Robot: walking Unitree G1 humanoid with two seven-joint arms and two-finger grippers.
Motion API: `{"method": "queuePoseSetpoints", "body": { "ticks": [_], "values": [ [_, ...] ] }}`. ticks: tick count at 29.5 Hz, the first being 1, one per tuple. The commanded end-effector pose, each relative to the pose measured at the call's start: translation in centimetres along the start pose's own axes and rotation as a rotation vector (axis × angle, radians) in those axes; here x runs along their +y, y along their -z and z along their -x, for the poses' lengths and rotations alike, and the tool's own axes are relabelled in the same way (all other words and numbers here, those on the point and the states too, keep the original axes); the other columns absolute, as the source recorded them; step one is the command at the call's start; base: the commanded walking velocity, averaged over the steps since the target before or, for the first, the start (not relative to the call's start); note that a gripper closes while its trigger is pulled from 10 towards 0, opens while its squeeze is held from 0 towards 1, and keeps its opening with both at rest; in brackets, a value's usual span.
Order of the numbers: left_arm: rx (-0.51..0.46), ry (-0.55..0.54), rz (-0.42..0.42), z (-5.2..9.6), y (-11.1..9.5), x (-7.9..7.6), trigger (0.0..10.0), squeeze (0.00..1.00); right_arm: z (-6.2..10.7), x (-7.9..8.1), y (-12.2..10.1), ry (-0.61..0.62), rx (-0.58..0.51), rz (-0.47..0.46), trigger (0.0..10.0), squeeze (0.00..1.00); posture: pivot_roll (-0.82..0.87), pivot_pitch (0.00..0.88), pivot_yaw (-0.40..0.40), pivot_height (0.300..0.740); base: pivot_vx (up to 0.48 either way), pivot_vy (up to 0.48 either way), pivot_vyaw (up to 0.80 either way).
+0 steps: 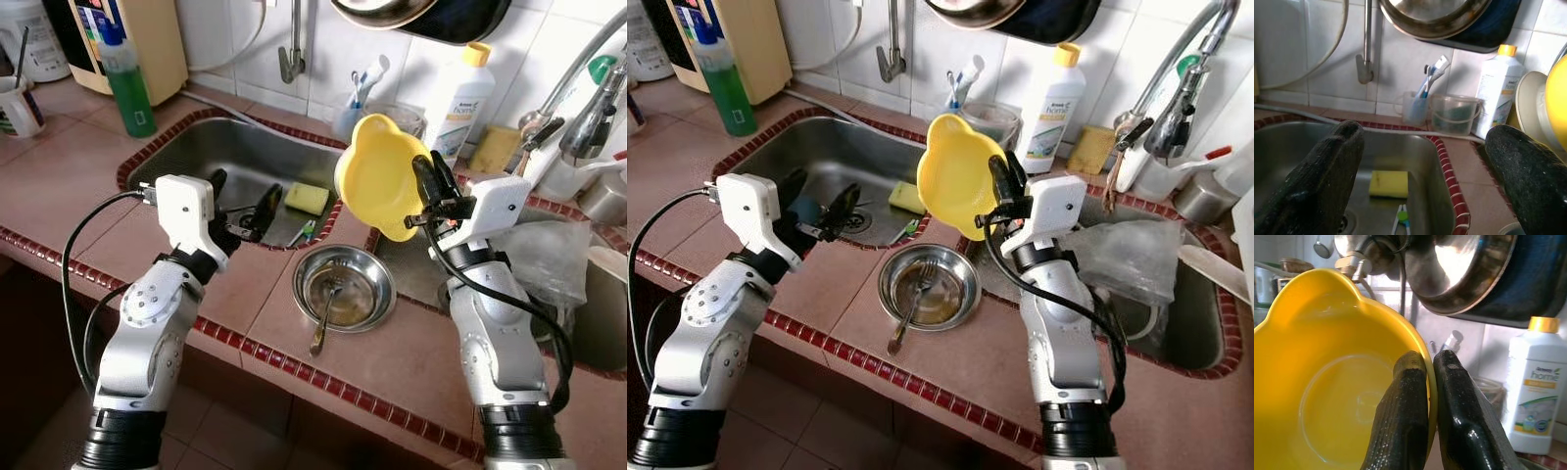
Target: Kitchen organization
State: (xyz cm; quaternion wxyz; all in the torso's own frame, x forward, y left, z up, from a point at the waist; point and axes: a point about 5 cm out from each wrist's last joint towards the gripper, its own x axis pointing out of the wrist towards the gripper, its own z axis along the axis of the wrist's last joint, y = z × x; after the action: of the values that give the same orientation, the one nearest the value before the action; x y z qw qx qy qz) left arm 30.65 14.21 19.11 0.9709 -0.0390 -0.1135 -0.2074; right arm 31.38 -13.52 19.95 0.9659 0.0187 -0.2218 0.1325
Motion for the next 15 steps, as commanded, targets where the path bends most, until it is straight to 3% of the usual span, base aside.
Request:
{"method": "queuePoseSetpoints", "body": {
  "ticks": [1,15],
  "values": [
    [-0.013,0.002,-0.01,-0.37,-0.22,-0.01,10.0,0.0,-0.02,0.05,-0.03,0.003,-0.021,0.013,10.0,0.0,0.0,0.011,-0.033,0.74,0.0,0.0,0.0],
    [-0.001,-0.007,-0.012,-0.63,0.05,0.25,10.0,0.0,-0.23,-0.02,0.43,0.011,-0.017,0.02,10.0,0.0,0.01,0.0,-0.037,0.74,0.0,0.0,0.0]
  ]
}}
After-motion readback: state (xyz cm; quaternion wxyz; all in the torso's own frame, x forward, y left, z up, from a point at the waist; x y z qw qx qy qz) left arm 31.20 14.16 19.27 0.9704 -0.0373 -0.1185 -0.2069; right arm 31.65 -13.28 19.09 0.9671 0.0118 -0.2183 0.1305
